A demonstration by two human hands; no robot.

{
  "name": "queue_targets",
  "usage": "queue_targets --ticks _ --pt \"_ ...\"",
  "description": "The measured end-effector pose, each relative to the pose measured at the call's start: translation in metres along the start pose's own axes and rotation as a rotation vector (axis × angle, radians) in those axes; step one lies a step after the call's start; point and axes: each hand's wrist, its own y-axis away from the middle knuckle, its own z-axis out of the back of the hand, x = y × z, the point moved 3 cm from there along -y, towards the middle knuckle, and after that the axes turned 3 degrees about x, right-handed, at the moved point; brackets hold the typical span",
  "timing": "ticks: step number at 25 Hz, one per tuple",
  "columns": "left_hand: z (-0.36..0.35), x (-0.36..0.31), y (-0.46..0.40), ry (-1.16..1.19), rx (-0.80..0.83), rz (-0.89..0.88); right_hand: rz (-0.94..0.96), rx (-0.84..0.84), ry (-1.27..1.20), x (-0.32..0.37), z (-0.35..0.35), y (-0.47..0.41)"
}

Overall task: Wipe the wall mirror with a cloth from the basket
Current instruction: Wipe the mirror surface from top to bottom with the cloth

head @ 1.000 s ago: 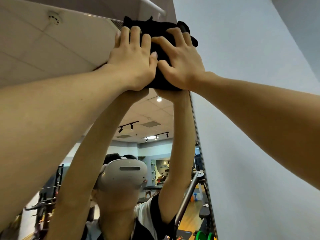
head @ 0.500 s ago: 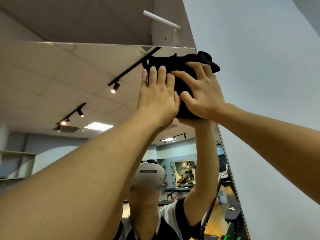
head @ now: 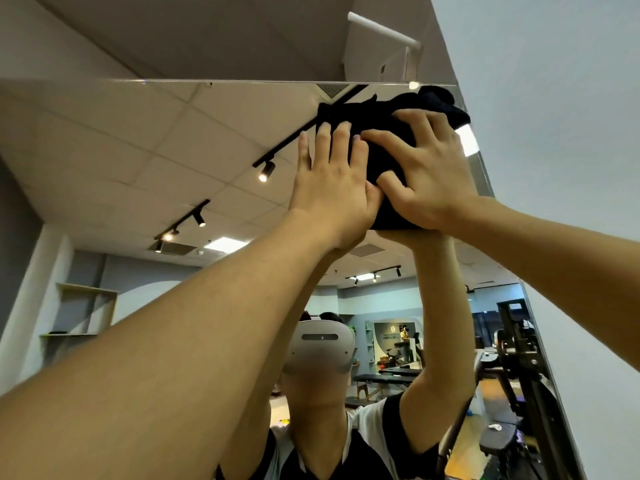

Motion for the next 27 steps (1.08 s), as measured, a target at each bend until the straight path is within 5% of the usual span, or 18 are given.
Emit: queue_targets --ticks 27 --pt "0.044 0.290 0.100 -0.104 0.106 0.060 0.051 0.015 0.003 0.280 -0.080 -0.104"
